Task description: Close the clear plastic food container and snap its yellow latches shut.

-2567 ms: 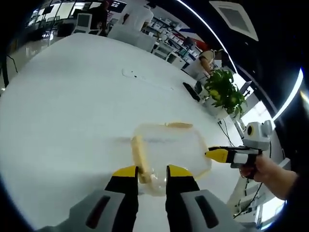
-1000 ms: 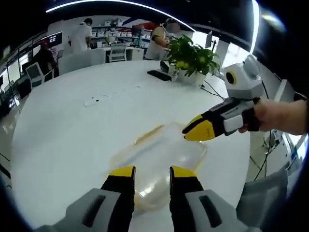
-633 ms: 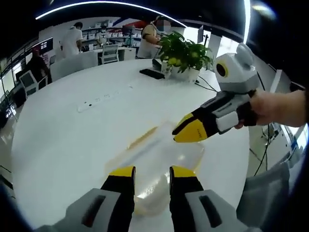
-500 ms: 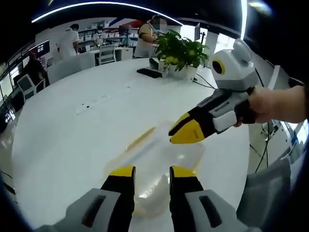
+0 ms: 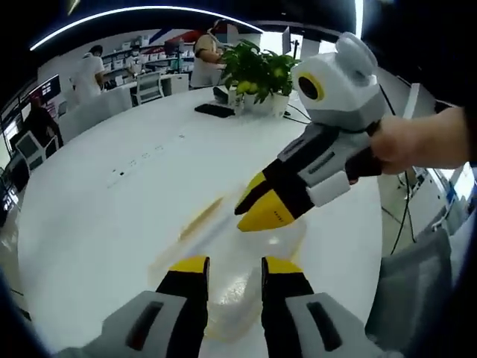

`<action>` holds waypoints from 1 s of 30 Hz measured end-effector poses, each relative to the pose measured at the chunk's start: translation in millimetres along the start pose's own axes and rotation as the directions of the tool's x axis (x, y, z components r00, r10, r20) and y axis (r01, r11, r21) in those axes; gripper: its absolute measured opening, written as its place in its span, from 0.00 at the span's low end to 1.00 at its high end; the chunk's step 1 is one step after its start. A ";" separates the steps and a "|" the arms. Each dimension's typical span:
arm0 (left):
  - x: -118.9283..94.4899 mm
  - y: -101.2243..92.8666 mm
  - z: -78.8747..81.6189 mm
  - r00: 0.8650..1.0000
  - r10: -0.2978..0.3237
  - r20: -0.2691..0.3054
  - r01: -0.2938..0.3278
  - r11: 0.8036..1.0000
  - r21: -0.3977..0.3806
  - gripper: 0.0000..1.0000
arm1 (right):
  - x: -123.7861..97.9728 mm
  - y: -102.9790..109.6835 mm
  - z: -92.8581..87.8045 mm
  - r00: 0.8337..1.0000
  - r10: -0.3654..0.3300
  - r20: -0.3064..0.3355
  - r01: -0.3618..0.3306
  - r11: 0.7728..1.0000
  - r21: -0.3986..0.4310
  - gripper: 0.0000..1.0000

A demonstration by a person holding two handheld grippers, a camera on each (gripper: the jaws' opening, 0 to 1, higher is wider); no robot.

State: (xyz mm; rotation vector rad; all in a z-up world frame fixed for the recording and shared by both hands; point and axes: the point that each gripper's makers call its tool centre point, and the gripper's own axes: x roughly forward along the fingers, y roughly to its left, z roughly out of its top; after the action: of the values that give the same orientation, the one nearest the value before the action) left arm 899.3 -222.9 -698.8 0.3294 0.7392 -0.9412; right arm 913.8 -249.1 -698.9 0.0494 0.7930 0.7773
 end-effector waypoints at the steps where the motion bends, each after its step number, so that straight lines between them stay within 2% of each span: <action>1: 0.3 -0.6 -0.1 1.000 -0.002 -0.002 0.002 1.000 0.004 0.20 | 0.5 0.5 0.0 1.000 0.001 -0.002 -0.001 1.000 -0.007 0.10; 11: 1.0 -7.5 -0.5 0.999 -0.031 -0.008 0.032 0.999 0.033 0.20 | 7.1 2.7 3.9 0.999 0.013 -0.031 -0.017 0.994 -0.109 0.11; 21: 3.1 -22.3 3.1 0.997 -0.076 0.007 0.076 0.996 0.051 0.20 | 14.8 0.2 11.7 0.999 0.027 -0.031 -0.031 0.992 -0.124 0.16; 27: 4.8 -33.8 3.6 0.997 -0.079 0.010 0.076 0.981 0.178 0.24 | 17.8 -1.0 12.9 0.999 0.026 -0.039 -0.032 0.987 -0.155 0.17; 30: 5.6 -37.3 1.8 0.997 -0.079 0.003 0.076 0.973 0.217 0.26 | 18.9 -2.0 16.1 0.999 0.029 -0.039 -0.035 0.986 -0.163 0.18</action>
State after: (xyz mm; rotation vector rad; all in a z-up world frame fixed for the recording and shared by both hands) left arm 871.4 -248.3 -699.4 0.4890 0.6431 -1.1006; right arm 934.1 -234.6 -699.7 -0.1002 0.7622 0.8739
